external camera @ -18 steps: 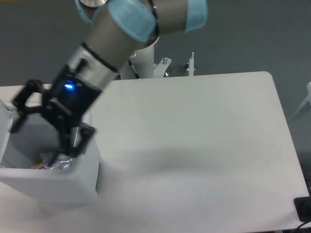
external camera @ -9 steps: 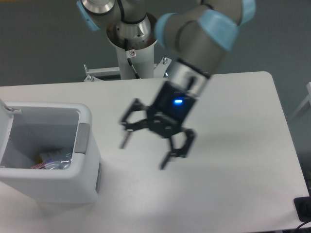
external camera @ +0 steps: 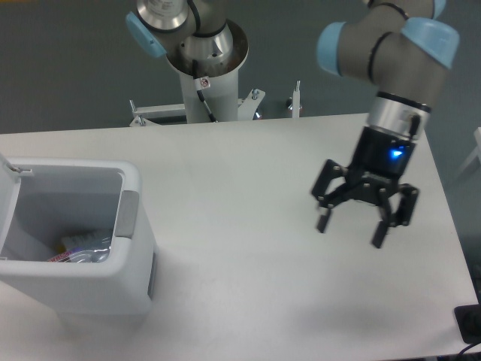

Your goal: Place the trash in the trash can

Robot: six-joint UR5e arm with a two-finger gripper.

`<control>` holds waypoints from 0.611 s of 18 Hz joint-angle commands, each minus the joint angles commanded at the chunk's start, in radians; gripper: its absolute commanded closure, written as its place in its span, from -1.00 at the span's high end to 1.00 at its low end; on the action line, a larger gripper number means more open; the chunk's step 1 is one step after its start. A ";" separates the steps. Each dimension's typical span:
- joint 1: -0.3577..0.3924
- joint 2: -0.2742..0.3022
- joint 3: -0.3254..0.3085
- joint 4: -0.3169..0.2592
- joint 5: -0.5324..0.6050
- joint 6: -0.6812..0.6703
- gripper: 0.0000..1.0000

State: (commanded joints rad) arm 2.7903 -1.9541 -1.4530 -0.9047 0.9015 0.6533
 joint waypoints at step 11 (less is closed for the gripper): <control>-0.064 -0.049 0.118 -0.435 0.509 0.497 1.00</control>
State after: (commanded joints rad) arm 2.7260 -2.0034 -1.3345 -1.3392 1.4110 1.1503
